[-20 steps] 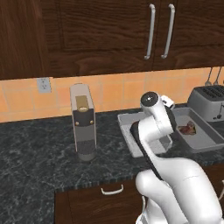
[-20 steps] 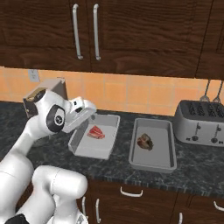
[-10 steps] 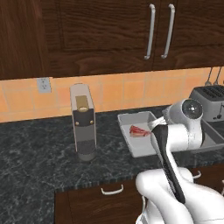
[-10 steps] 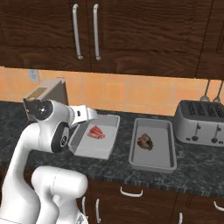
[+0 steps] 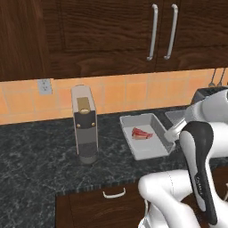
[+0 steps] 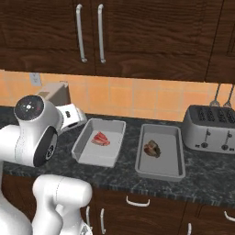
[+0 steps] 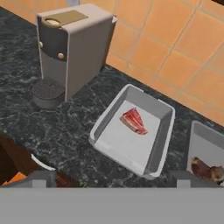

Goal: Place one lime and one steak in each tupperware on the nearby counter, to pack two identical lunches.

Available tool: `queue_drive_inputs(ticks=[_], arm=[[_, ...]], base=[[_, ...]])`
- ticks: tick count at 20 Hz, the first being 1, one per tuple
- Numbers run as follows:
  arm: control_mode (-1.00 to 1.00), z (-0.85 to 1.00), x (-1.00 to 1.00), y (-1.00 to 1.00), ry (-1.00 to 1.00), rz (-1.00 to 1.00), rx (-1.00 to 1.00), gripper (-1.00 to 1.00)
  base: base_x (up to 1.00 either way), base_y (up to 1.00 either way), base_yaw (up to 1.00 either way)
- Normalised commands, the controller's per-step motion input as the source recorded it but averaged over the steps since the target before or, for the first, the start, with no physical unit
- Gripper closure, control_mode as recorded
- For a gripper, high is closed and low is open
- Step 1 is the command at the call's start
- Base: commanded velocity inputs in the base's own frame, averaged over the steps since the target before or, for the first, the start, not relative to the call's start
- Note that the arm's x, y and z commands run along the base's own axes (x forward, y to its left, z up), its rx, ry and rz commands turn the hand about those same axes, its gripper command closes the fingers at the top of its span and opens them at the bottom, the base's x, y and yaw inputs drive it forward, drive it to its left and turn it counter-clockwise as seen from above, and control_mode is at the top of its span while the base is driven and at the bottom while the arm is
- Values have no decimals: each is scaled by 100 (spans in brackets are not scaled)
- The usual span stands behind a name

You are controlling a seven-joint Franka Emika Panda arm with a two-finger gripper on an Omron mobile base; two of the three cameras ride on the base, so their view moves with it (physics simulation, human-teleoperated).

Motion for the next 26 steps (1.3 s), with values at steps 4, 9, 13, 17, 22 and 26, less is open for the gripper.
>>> queue_drive_inputs(ticks=[4,9,13,17,22,26], arm=[[100,0,0,0,0,0,0,-100],[100,0,0,0,0,0,0,-100],[100,0,0,0,0,0,0,-100],[100,0,0,0,0,0,0,-100],[100,0,0,0,0,0,0,-100],[100,0,0,0,0,0,0,-100]], base=[[-73,-27,2],[-11,-98,-22],[0,-100,-18],[-17,-100,-12],[-22,-100,-13],[-4,-100,-10]])
